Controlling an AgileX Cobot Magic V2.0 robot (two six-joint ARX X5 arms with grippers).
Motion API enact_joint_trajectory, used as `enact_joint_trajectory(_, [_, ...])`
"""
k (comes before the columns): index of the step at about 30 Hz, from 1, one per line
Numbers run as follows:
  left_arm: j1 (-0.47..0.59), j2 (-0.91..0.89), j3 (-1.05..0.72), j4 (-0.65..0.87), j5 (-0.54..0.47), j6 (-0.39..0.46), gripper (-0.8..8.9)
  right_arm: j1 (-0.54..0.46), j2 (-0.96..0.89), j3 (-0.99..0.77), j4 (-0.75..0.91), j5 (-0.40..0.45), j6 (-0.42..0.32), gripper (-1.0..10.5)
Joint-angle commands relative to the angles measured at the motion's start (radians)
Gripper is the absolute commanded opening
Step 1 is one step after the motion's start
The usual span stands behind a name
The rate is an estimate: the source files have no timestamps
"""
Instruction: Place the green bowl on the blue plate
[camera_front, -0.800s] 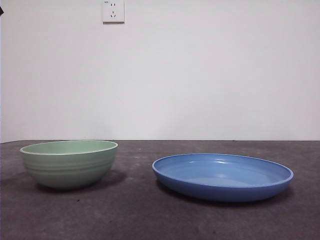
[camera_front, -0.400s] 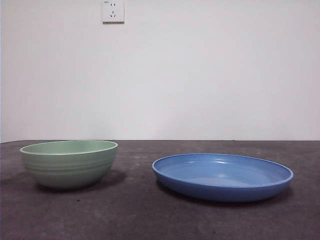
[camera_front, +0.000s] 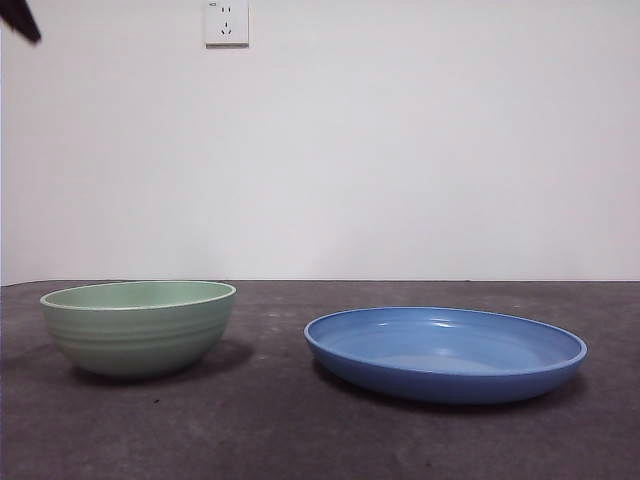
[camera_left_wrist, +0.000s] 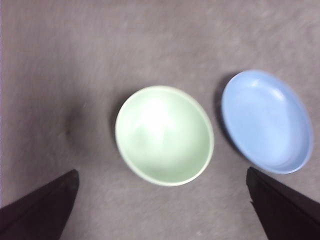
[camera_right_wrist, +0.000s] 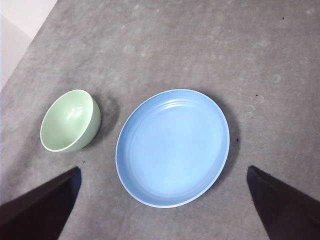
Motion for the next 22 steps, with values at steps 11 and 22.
enact_joint_trajectory(11, [-0.003, 0.307, 0.024, 0.089, -0.032, 0.019, 5.62, 0.003, 0.004, 0.016, -0.004, -0.003, -0.001, 6.6])
enact_joint_trajectory(22, [-0.018, 0.599, 0.024, 0.171, -0.031, 0.015, 5.61, 0.003, 0.004, 0.016, -0.006, -0.002, -0.001, 6.6])
